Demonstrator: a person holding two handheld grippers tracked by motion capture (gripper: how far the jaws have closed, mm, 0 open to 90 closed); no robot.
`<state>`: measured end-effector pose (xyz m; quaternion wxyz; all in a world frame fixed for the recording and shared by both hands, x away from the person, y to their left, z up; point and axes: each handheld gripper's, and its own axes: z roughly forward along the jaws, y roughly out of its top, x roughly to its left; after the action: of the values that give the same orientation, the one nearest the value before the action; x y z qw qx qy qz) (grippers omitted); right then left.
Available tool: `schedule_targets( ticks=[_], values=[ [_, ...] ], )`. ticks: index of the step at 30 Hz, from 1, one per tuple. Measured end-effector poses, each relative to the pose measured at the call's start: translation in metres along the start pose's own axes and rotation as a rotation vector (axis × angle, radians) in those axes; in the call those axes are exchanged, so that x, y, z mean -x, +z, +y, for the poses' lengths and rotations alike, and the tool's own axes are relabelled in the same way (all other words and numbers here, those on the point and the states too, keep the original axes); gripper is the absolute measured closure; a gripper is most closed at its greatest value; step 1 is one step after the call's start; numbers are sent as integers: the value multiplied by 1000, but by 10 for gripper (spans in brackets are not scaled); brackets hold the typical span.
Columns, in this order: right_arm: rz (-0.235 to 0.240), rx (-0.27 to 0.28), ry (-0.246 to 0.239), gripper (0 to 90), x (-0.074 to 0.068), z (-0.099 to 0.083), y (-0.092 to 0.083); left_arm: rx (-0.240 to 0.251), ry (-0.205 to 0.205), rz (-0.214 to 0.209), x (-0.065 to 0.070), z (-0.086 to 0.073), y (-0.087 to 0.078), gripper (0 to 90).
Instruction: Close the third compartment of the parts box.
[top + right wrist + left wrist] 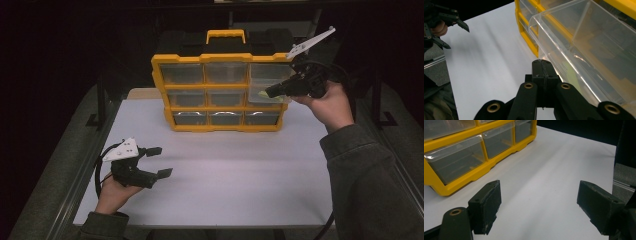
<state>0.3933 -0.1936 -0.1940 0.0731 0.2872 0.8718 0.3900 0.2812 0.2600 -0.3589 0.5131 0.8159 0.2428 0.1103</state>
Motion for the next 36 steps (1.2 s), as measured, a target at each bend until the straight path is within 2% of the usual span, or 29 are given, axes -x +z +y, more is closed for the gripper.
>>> schedule_targets(
  ticks=[15,17,20,22,25,27,30,36],
  values=[
    [-21,12,33,889,13,5,2,0,3,1,-1,0,-2,197],
    [-24,11,35,889,14,6,2,12,-8,0,0,0,-1,197],
    [-28,9,38,889,16,7,3,2,2,2,-1,0,-2,197],
    [-30,7,44,889,18,8,3,13,-8,1,0,0,-1,197],
    [-33,8,49,889,20,9,4,1,9,2,-2,0,-3,197],
    [-38,8,53,889,22,10,5,18,-15,0,0,0,-2,197],
    [-44,15,55,889,25,11,5,13,-2,2,-1,0,-3,197],
    [-53,15,71,889,31,12,7,15,-11,3,-1,0,-3,197]
  ],
)
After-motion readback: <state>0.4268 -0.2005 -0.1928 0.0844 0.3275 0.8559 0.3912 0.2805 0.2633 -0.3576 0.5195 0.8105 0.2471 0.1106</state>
